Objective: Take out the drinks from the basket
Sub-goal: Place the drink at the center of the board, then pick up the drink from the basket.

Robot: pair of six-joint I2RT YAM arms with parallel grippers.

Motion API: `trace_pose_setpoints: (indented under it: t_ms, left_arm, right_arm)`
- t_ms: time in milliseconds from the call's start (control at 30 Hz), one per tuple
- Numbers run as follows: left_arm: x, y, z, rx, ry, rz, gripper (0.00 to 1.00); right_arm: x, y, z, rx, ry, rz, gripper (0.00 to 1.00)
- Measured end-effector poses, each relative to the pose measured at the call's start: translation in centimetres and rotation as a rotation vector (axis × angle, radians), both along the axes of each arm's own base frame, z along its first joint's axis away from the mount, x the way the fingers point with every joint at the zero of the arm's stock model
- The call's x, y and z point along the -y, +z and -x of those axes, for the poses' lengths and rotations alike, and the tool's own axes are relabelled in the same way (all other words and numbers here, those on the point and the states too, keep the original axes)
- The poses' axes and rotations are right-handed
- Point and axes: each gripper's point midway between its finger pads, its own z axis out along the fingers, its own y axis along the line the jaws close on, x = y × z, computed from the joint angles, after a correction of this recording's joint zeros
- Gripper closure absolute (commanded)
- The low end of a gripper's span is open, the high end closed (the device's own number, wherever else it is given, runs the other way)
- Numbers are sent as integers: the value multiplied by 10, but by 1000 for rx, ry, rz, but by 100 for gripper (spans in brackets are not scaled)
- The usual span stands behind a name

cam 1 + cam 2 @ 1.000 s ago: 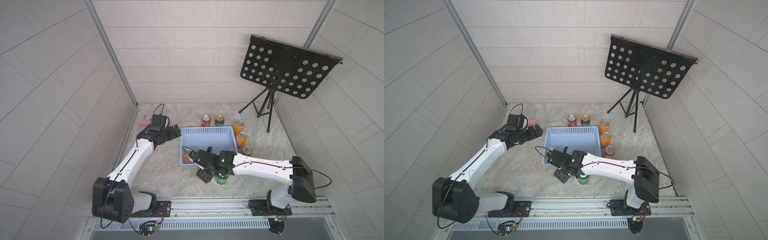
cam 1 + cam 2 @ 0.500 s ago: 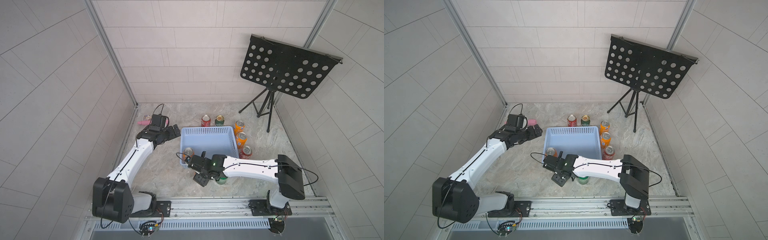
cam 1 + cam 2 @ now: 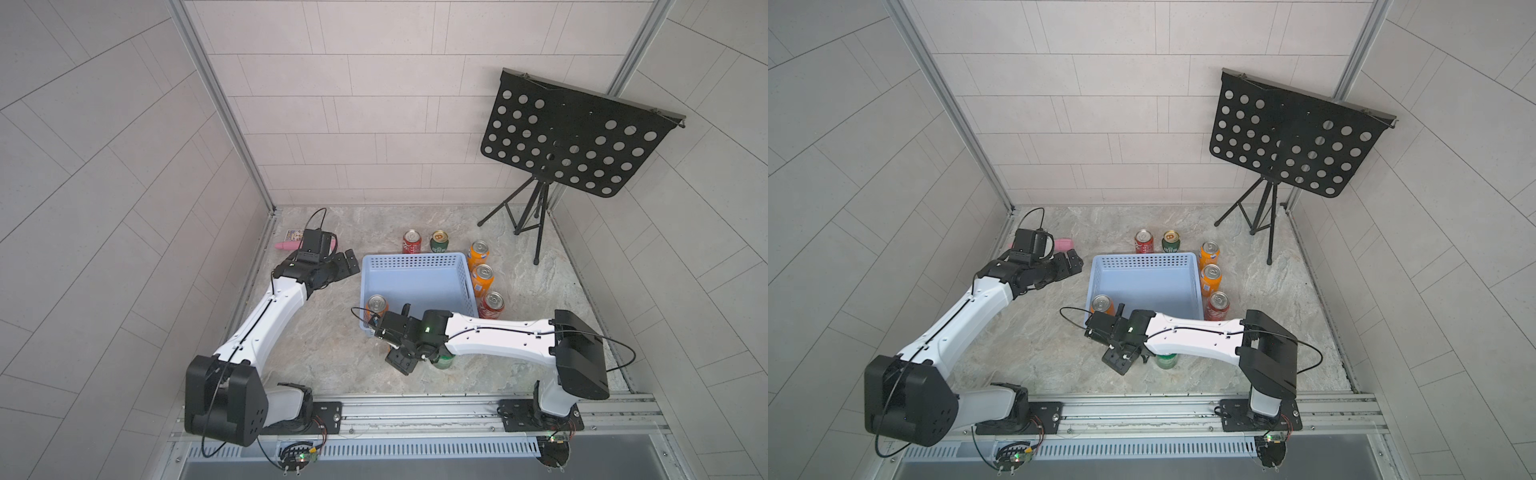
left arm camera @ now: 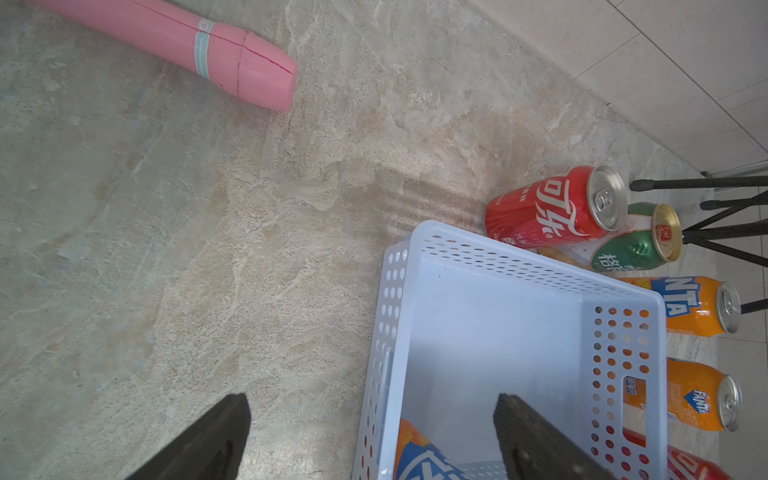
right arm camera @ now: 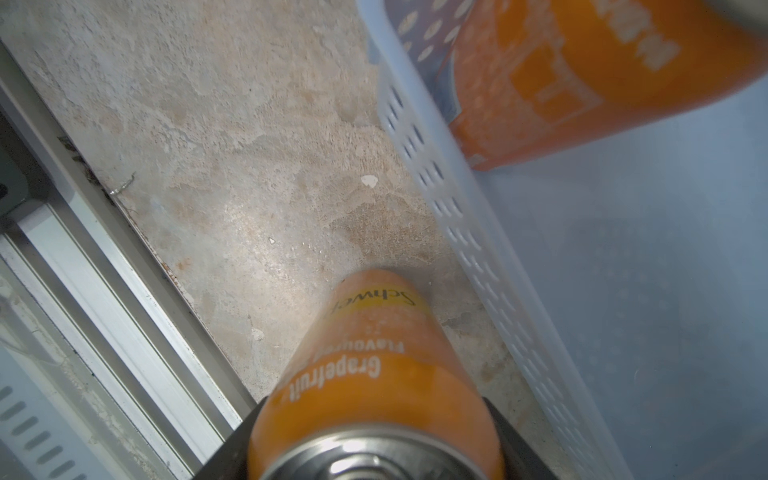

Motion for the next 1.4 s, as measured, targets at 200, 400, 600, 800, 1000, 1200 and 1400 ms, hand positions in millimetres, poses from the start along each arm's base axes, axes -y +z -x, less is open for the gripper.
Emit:
trace_pose_setpoints:
  t_ms: [200,400,600,800,1000,1200,1400]
  left_arm:
    - [0,0,0,0,0,0,0]
    - [0,4,2,9,0,2,0]
    - [-4,11,4,30,7,-10,0]
    - [-23,21,4,57,55,-29,0]
    - [-40,26,2,61,91,24,0]
    - [-28,20,-1,2,9,74,0]
    - [-48,18,-1,-12,55,114,0]
  right_arm:
    - [-2,8,0,6,0,-22,17]
    - [-10,32,-2,29,3,-89,16]
    - [-12,49,-6,52,-7,-127,14]
    - [-14,106,-25,105,-64,-269,11]
    - [-8,133,-71,120,-180,-339,11]
    - [-20,107,-111,64,-243,-305,11]
    - [-39,74,-116,-3,-231,-250,11]
